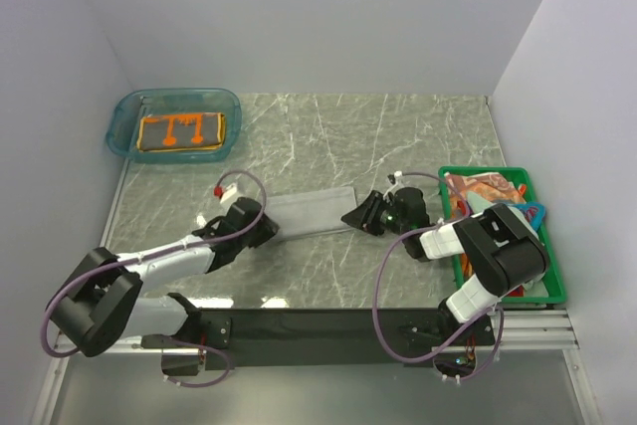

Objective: Fold and stack the towels
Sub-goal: Fold the towel, then neatly place the folded towel into the bin

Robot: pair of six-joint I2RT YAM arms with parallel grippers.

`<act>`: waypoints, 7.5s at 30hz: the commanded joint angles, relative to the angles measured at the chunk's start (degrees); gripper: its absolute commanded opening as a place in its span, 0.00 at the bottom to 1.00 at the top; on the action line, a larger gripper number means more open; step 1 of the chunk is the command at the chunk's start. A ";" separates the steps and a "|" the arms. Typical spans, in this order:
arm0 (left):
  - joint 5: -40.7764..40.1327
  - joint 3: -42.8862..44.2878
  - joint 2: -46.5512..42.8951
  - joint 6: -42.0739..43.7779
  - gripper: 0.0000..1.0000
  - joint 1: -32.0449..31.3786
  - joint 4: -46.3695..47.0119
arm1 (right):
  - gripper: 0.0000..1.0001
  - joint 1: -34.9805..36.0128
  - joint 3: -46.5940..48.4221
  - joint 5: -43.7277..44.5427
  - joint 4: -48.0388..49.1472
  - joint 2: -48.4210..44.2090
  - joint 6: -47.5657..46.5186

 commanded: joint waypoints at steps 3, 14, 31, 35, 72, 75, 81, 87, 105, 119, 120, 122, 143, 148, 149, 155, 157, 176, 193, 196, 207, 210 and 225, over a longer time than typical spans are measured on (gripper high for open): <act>-3.31 -3.91 -0.58 -6.38 0.33 -0.01 -2.53 | 0.40 -0.98 -1.68 3.39 1.85 -0.69 1.31; -9.73 8.80 -16.48 2.02 0.88 2.26 -23.27 | 0.56 7.08 14.56 13.31 -29.41 -12.74 -20.12; 18.12 17.80 -10.77 26.83 0.99 43.83 -33.31 | 0.73 41.20 55.52 38.90 -58.97 14.23 -45.71; 21.56 17.00 -10.95 28.50 0.99 46.92 -32.25 | 0.71 43.48 60.10 39.17 -60.99 19.33 -47.29; 33.51 13.67 -10.42 28.68 0.99 48.77 -27.51 | 0.00 43.67 62.67 41.55 -62.25 31.84 -47.21; 35.71 10.95 -10.42 25.79 0.99 47.46 -24.44 | 0.00 41.12 57.15 32.62 -55.32 26.65 -45.11; 33.98 5.06 -9.46 16.66 0.99 37.62 -14.16 | 0.00 37.07 48.86 21.96 -44.76 20.58 -41.06; 32.11 1.45 -4.11 10.68 1.00 30.58 -6.42 | 0.00 35.75 44.03 18.78 -38.51 17.06 -39.30; 24.12 -3.65 5.23 -3.74 0.99 17.40 6.60 | 0.00 31.01 36.99 13.94 -27.96 11.70 -32.97; 21.30 -8.57 12.42 -13.33 0.91 11.51 16.79 | 0.00 30.13 34.80 13.68 -24.26 10.21 -29.72; 20.86 -8.75 12.86 -14.03 0.89 11.24 17.14 | 0.00 30.04 34.71 13.68 -23.91 10.03 -29.63; 20.16 -9.01 13.83 -14.38 0.86 11.15 17.76 | 0.00 29.95 34.53 13.59 -23.82 9.77 -29.63; 13.65 -4.71 12.96 -6.76 0.01 11.15 12.42 | 0.24 29.95 32.07 14.02 -22.32 8.71 -29.45; 11.74 2.31 12.34 0.19 0.01 11.15 1.87 | 0.75 29.87 30.23 18.33 -25.65 3.46 -30.77; 10.85 4.85 12.34 2.55 0.01 11.24 -1.45 | 0.79 29.86 29.88 19.12 -27.14 2.39 -31.03; 6.89 18.30 14.53 10.90 0.01 12.38 -13.69 | 0.86 28.99 26.27 27.82 -32.77 -5.43 -32.79; 5.83 25.13 16.81 13.29 0.01 13.34 -19.13 | 0.86 28.90 24.52 30.80 -33.13 -7.89 -33.93; 2.23 75.08 38.61 35.88 0.01 30.39 -46.47 | 0.96 28.63 22.93 32.05 -30.94 -5.00 -36.84; 7.14 87.66 45.56 37.12 0.01 42.44 -44.55 | 0.95 28.63 24.69 32.13 -31.82 -1.84 -36.75; 10.39 87.40 45.74 36.33 0.01 42.44 -43.06 | 0.95 28.63 24.77 32.05 -31.90 -1.66 -36.84; 20.76 87.66 45.12 31.76 0.01 41.22 -37.61 | 0.94 28.63 24.69 32.13 -31.81 -1.93 -36.84; 21.12 90.81 47.14 31.06 0.01 40.51 -38.13 | 0.94 28.55 24.69 32.13 -31.81 -1.93 -36.84; 16.83 93.55 48.99 32.80 0.01 40.94 -40.41 | 0.94 28.55 24.95 32.05 -32.17 -1.66 -37.01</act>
